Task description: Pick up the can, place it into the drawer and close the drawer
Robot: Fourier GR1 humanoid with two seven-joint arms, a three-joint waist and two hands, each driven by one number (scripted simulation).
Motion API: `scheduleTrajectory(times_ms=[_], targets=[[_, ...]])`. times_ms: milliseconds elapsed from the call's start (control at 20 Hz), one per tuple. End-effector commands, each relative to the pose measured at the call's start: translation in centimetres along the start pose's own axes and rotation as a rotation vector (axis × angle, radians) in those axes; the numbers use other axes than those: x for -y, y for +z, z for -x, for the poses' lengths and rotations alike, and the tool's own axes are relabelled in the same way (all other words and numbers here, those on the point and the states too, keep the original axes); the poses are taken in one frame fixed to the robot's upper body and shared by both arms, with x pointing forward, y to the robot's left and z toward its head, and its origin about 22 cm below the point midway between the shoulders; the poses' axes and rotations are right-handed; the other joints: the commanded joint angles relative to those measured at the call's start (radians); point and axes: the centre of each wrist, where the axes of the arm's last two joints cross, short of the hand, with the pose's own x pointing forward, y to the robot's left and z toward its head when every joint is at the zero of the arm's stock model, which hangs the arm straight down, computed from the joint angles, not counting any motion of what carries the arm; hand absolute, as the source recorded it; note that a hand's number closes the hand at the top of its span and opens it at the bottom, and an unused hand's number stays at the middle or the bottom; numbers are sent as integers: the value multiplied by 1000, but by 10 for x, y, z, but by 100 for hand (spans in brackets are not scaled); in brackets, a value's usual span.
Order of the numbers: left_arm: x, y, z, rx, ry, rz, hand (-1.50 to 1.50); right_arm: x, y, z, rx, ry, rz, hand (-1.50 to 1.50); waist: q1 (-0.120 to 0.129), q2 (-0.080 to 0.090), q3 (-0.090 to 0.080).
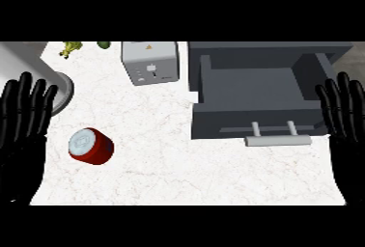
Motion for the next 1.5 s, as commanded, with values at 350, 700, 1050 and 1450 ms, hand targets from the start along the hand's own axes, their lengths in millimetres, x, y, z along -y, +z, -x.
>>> scheduleTrajectory(times_ms=[350,700,1050,1450], targets=[[-58,31,30,-369,-28,44,-150,18,28,22,-321,-23,216,-150,16,-7,17],[-83,22,-8,-393,-39,72,-150,47,56,12,-335,2,252,-150,29,-12,18],[-88,32,-44,-390,-29,60,-150,72,73,18,-344,-10,253,-150,32,-12,18],[-111,47,-55,-421,66,-7,-150,79,97,-9,-350,-6,228,-150,30,-13,17]])
